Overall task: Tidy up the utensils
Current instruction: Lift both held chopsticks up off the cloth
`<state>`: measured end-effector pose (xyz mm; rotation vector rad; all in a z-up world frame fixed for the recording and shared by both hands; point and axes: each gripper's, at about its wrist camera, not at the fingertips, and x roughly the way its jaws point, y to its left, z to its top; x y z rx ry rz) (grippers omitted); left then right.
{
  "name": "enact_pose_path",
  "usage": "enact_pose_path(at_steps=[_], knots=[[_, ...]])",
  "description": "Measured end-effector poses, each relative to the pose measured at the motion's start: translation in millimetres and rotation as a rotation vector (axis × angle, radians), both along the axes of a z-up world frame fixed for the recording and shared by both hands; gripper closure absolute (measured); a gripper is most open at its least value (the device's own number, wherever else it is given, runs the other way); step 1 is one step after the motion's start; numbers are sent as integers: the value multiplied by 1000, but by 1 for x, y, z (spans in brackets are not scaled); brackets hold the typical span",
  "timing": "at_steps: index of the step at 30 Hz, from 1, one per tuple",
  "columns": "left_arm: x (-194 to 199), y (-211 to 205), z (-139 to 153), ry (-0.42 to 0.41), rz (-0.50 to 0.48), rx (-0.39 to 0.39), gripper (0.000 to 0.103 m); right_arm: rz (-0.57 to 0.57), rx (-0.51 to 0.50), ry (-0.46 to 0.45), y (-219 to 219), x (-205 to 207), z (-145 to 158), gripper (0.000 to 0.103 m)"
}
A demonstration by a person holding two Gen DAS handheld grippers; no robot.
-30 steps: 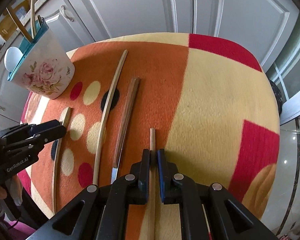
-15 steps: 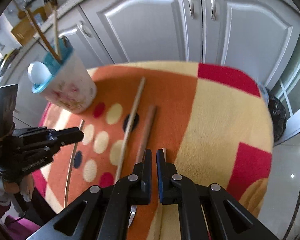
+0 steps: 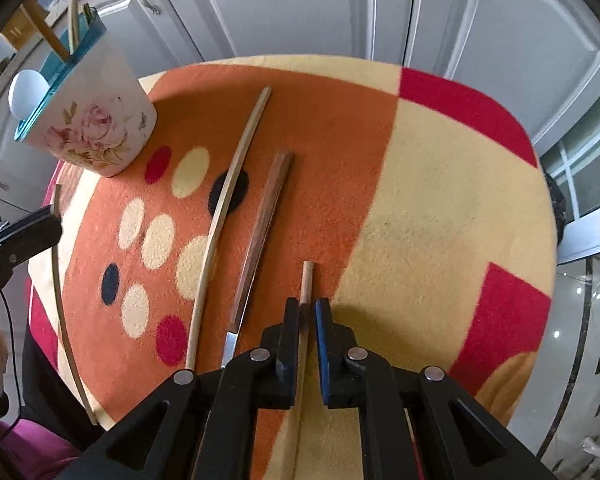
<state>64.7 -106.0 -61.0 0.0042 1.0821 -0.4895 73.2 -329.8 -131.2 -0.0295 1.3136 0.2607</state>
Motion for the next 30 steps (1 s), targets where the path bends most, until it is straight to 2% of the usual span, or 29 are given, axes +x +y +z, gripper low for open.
enact_pose_path(at_steps=[7,13,15,24,30], knots=[[0,4,-1,11,11,-17,98,16,-15,26,0,7,-4,94],[-5,13,13,11,12,-75,98,16,-7,-47,0,-7,4,97],[-8,19,27,-2,9,-98,98,6,52,-93,-5,-19,24,98],[-28,46,109,-159,-8,-182,99,24,184,-326,-11,-71,129,98],[-37,53,144,-228,-23,-198,99,50,211,-410,3,-88,165,98]])
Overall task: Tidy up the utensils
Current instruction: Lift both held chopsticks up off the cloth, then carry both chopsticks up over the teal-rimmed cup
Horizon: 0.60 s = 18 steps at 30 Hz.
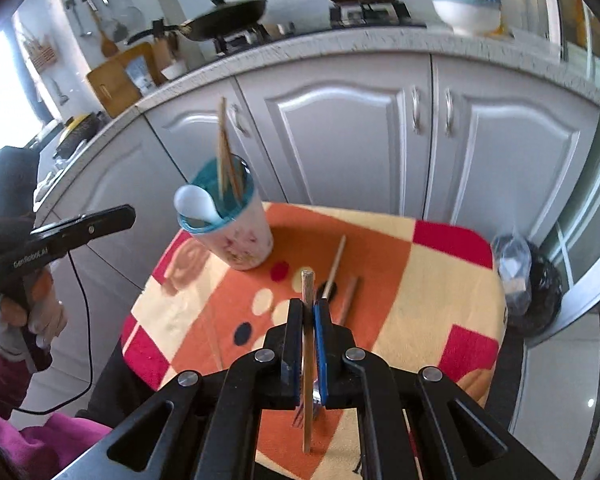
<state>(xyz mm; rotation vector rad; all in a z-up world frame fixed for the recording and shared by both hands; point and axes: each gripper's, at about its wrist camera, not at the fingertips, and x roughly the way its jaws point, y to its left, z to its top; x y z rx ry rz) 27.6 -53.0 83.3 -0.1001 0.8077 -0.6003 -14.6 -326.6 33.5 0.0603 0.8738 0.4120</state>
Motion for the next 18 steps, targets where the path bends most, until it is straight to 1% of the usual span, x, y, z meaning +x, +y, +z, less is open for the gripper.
enact_pose_path(at_steps=[4,8,11,16,18], knots=[[1,3,6,-12,7,11,99,30,-6,-41,10,-7,20,98],[6,3,-12,43,20,16,99,37,-13,-61,16,-7,27,98],[9,-10,-35,72,17,65,98,35,-12,-55,16,-5,23,98],[27,-42,-97,151,33,184,94,23,-13,-52,11,-4,20,98],[34,-52,-119,181,41,208,92,19,-7,-55,8,-4,21,98]])
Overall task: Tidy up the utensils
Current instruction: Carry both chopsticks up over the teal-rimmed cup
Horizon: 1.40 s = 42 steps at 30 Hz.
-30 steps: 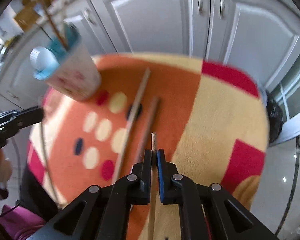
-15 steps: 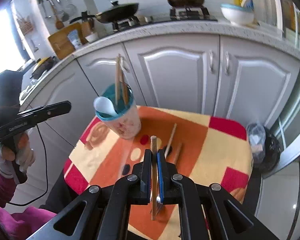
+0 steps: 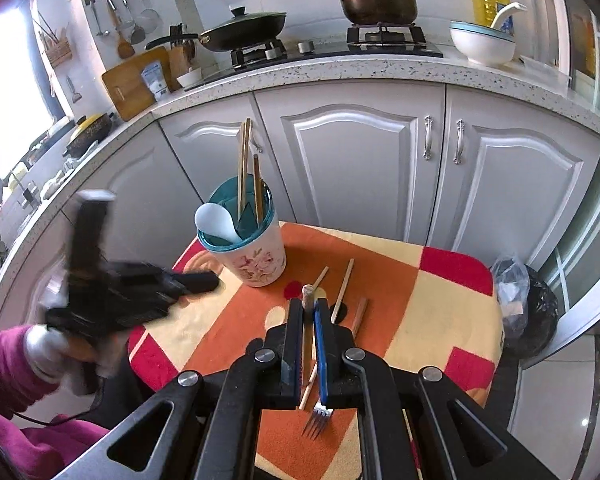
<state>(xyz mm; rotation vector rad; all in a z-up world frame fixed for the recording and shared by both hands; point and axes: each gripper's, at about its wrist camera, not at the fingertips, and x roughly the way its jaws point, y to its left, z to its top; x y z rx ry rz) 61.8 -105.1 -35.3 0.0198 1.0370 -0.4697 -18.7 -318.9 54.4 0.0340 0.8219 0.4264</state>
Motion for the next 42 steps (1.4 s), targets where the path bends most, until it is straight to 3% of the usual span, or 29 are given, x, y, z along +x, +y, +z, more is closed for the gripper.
enact_pose_path(at_steps=[4,6,10,12,16,18,19,21,24,29,34,42], knots=[[21,-24,-39,22,45,53,76,-11,0,-11,-10,-5,6,98],[30,-33,-51,23,67,77,76,-17,-4,-16,-15,-8,10,98],[47,-61,-70,-51,96,223,76,-33,3,-20,-27,-13,15,98],[58,-70,-82,-50,104,277,75,-37,3,-17,-32,-14,14,98],[71,-76,-91,-34,112,274,76,-42,7,-9,-39,-16,12,98],[73,-77,-90,-9,70,240,95,-46,14,-12,-41,-16,13,98],[72,-77,-89,6,45,222,99,-46,18,-14,-42,-16,14,98],[66,-71,-84,29,18,181,99,-44,23,-18,-42,-14,16,98],[47,-52,-63,56,-10,60,99,-35,28,-30,-38,-14,19,98],[8,-16,-7,-24,-77,-43,99,-3,31,-46,-25,-14,25,98],[0,5,20,-17,-40,-132,99,16,29,-64,-9,-11,32,98],[7,51,104,-158,34,-281,99,65,20,-108,17,-6,59,98]])
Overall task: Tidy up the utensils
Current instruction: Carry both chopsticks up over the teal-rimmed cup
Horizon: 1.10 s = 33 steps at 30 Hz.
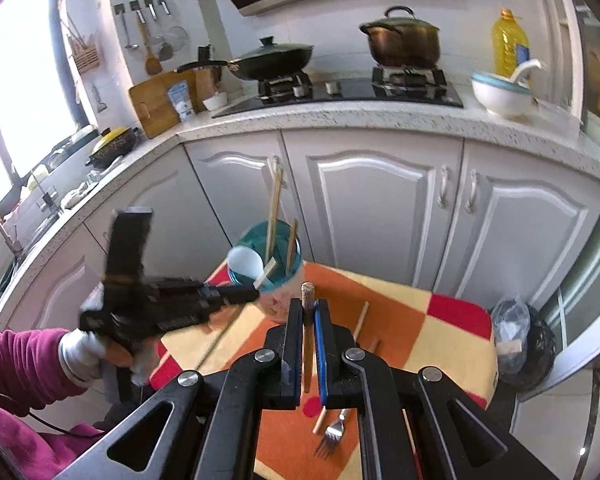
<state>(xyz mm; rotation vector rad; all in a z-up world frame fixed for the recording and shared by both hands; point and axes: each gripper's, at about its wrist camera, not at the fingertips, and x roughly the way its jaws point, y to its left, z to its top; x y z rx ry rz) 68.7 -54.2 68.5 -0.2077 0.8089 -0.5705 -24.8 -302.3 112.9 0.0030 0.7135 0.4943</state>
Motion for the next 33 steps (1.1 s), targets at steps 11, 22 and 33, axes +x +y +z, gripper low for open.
enact_pose_path(at_steps=[11,22,33], knots=[[59,56,70,-245,164,-28,99,94,70,-88,44,28,64,98],[130,70,57,-370,265,-3,99,95,63,-120,84,88,94,98],[166,65,25,-438,295,-21,99,70,38,-42,101,158,59,98]])
